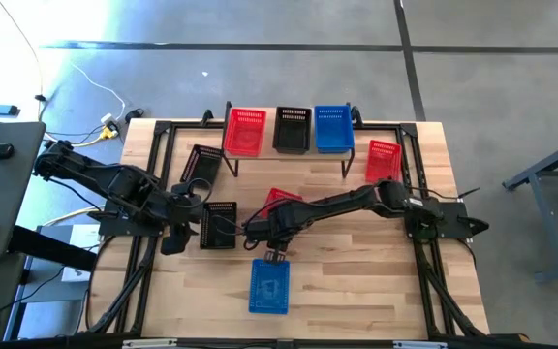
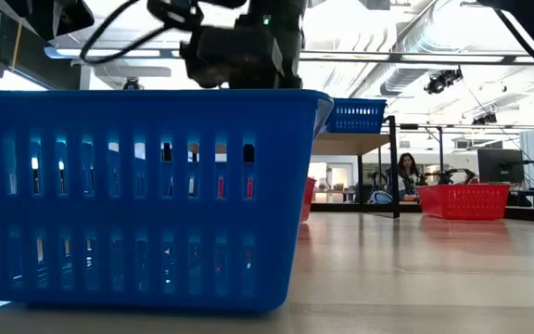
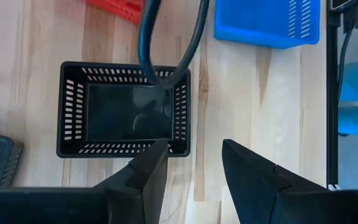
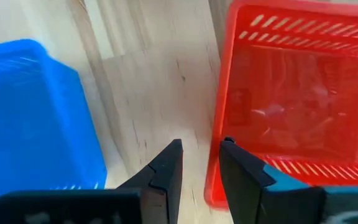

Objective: Stack baskets on shelf by color
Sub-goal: Stack the bottom red bin on top of the red bin on the shelf

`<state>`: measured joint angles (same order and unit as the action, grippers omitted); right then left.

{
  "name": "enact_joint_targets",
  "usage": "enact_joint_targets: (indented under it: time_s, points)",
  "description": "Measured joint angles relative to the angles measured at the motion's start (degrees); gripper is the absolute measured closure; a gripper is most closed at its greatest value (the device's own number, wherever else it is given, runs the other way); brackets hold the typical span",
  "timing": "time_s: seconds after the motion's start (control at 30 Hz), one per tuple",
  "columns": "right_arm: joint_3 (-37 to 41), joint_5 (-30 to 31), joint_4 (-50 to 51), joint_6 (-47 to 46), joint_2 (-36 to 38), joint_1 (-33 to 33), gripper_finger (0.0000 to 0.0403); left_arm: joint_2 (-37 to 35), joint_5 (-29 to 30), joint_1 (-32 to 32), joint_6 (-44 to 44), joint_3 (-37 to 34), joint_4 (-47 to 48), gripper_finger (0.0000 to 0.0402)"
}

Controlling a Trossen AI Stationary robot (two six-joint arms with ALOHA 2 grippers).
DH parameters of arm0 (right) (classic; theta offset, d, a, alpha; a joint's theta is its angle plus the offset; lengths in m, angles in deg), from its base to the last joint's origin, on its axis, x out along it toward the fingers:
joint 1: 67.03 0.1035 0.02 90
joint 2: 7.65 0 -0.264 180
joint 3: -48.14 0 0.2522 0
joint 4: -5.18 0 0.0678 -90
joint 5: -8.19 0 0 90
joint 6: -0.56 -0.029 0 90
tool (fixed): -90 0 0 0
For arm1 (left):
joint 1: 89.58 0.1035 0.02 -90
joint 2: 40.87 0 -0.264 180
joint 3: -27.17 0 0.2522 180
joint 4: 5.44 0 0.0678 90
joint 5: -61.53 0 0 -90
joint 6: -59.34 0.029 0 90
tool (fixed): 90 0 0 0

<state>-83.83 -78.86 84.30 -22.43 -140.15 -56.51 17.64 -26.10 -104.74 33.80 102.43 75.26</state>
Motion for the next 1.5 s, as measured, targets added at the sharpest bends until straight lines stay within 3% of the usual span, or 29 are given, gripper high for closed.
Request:
enact_joint_targets:
  time_s: [0.23,0.53,0.83,1.23,1.5]
  points:
    - [0.0,1.0,2.0,-1.1,-1.7,-0.1,0.0323,-0.2,0.0,0.0,0.1,0.0,0.3,0.0259]
    - [0.0,0.9,3.0,-2.0,-2.4,0.0,0.0398,-0.5,0.4,0.0,0.2,0.0,0.8,0.0259]
    - [-1.7,0.0,4.7,-1.5,-1.5,1.8,0.0402,-0.5,0.4,0.0,0.2,0.0,0.9,0.0259]
    - [-16.5,3.2,7.9,3.8,-1.3,2.2,0.0402,-0.5,0.4,0.0,0.2,0.0,0.9,0.0259]
    - [-16.3,4.9,4.9,8.8,1.7,1.5,0.0403,-0.4,2.1,0.0,0.2,0.0,1.2,0.0259]
